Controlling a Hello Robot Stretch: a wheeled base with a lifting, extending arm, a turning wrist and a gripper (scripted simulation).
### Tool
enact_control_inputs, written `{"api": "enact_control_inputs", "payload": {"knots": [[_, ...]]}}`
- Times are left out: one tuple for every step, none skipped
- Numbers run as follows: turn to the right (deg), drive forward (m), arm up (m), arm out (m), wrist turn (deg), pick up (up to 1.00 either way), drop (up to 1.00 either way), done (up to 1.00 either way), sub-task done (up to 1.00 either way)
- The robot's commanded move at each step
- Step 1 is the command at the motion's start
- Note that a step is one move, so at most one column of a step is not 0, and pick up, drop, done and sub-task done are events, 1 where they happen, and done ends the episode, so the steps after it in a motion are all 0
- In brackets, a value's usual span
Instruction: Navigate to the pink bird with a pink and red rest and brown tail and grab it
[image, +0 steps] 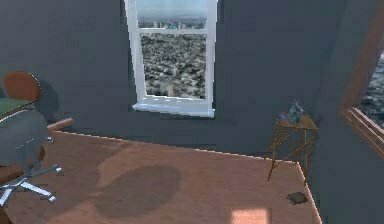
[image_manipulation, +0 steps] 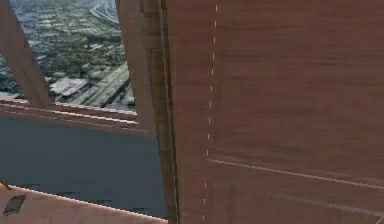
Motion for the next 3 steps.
{"api": "enact_control_inputs", "payload": {"knots": [[9.0,0.0,0.0,0.0,0.0,0.0,0.0,0.0,0.0],[0.0,0.3,0.0,0.0,0.0,0.0,0.0,0.0,0.0],[30.0,0.0,0.0,0.0,0.0,0.0,0.0,0.0,0.0]]}}
